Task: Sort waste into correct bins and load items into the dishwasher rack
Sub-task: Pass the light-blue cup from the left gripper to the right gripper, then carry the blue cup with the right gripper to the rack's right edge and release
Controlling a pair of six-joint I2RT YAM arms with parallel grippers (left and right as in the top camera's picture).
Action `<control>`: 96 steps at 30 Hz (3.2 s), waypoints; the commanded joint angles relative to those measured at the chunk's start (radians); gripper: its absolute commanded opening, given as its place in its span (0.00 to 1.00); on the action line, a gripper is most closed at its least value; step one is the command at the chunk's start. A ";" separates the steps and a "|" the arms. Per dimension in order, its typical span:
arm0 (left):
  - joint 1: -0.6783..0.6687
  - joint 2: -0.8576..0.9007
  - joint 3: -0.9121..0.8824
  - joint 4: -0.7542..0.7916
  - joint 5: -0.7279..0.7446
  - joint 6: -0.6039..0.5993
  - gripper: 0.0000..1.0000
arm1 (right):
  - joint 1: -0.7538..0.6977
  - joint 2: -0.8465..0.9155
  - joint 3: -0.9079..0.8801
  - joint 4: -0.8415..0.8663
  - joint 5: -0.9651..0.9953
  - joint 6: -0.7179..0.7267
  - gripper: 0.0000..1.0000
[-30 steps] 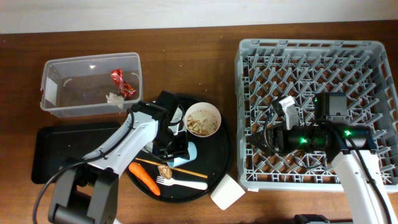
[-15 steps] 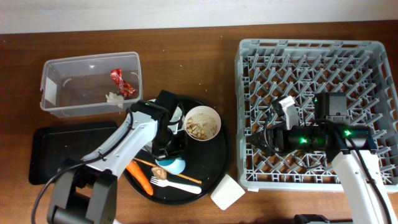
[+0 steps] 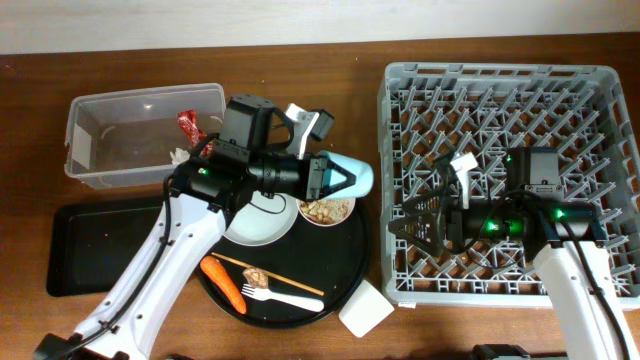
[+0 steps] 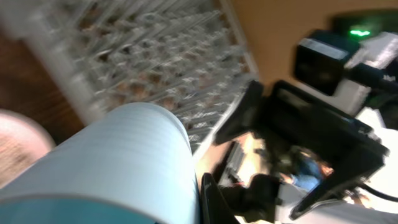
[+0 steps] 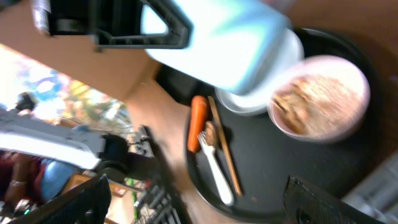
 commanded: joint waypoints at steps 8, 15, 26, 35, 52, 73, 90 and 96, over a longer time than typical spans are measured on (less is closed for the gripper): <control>-0.002 -0.001 0.008 0.161 0.485 0.020 0.01 | 0.005 0.000 0.014 0.126 -0.214 -0.026 0.91; -0.018 -0.001 0.008 0.193 0.566 0.020 0.00 | 0.005 0.000 0.014 0.195 -0.263 -0.019 0.90; -0.031 -0.001 0.008 0.193 0.572 0.020 0.01 | 0.005 0.000 0.014 0.245 -0.318 -0.019 0.78; -0.031 -0.001 0.008 0.193 0.507 0.020 0.01 | 0.005 0.000 0.014 0.246 -0.322 0.034 0.68; -0.065 -0.001 0.008 0.193 0.428 0.020 0.11 | 0.005 0.000 0.014 0.249 -0.322 0.034 0.43; 0.122 -0.003 0.008 -0.141 0.081 0.285 0.58 | -0.016 0.000 0.037 0.314 0.168 0.225 0.32; 0.132 -0.003 0.008 -0.451 -0.627 0.303 0.62 | -0.413 0.008 0.369 -0.213 1.107 0.351 0.31; 0.132 -0.003 0.007 -0.465 -0.626 0.303 0.62 | -0.547 0.101 0.369 -0.237 1.303 0.472 0.32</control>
